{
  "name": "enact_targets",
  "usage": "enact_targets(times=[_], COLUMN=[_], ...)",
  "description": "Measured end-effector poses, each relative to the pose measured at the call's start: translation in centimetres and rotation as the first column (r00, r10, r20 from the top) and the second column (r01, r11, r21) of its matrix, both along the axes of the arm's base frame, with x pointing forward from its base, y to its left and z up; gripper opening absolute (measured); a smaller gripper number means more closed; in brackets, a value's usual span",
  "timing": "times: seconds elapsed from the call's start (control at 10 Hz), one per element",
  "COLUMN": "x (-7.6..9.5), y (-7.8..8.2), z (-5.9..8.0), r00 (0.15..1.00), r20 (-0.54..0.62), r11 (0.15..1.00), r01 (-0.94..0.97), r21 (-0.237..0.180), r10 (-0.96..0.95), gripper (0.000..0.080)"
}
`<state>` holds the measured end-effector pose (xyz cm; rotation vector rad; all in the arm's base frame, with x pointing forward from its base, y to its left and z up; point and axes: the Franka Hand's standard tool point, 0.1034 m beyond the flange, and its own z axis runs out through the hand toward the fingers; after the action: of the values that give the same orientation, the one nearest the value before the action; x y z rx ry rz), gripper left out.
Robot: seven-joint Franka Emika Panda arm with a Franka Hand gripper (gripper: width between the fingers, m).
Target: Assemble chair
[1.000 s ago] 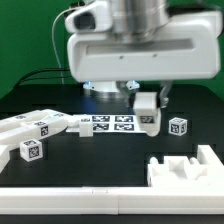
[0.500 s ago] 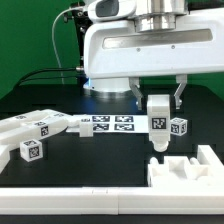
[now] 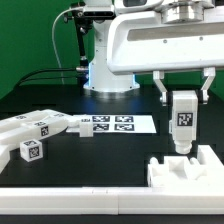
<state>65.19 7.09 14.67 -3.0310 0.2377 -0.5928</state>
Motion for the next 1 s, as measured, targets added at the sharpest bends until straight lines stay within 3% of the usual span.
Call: enact_targets(times=[0.2, 0.4, 0.5, 0.7, 1.0], x=[-0.7, -0.6, -0.7, -0.5, -0.1], y=[2.9, 2.3, 3.1, 3.1, 4.1], z=[-1.3, -2.4, -3.0, -3.8, -4.2], r00=[0.999, 0.996, 0.995, 0.995, 0.995], r20=[-0.007, -0.009, -0.012, -0.011, -0.007], r11=[0.999, 0.995, 0.994, 0.994, 0.993], r01=[-0.049, -0.088, -0.095, -0.096, -0.101], r21=[-0.025, -0.054, -0.055, -0.059, -0.057], r10=[0.049, 0.087, 0.095, 0.095, 0.1], gripper=[0.0285, 0.0285, 0.0285, 0.0285, 0.0285])
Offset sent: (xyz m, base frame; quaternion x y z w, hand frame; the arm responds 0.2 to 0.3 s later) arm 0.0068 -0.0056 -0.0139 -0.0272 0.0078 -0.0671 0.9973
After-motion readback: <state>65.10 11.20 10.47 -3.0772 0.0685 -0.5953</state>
